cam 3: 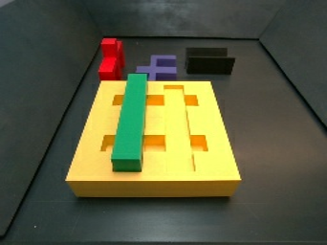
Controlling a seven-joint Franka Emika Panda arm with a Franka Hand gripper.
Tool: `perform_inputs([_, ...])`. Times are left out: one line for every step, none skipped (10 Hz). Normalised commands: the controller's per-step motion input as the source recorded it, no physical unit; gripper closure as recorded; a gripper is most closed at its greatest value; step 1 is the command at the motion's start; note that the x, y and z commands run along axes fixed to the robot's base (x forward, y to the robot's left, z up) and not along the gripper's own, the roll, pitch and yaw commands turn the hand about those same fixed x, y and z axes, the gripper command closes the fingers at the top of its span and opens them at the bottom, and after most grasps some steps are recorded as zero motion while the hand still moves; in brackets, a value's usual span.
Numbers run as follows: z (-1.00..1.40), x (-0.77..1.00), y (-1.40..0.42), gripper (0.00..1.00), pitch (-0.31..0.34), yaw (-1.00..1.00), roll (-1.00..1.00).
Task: Pick up the blue object. Move up. Move to above the board. Insert the blue object.
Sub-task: Move to above the board.
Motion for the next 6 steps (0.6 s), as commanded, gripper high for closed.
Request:
perform_inputs([0.16, 0.21, -1.4, 1.0, 0.012, 1.0, 0.01])
perform_inputs([0.16, 0.21, -1.4, 1.0, 0.011, 1.0, 0.0])
perform_inputs([0.17, 0.21, -1.4, 1.0, 0.015, 1.0, 0.01])
perform_inputs([0.18, 0.22, -1.4, 1.0, 0.02, 1.0, 0.02])
perform_inputs([0.18, 0.23, -1.4, 1.0, 0.03, 1.0, 0.01])
perform_inputs([0.18, 0.25, -1.4, 1.0, 0.039, 1.0, 0.02])
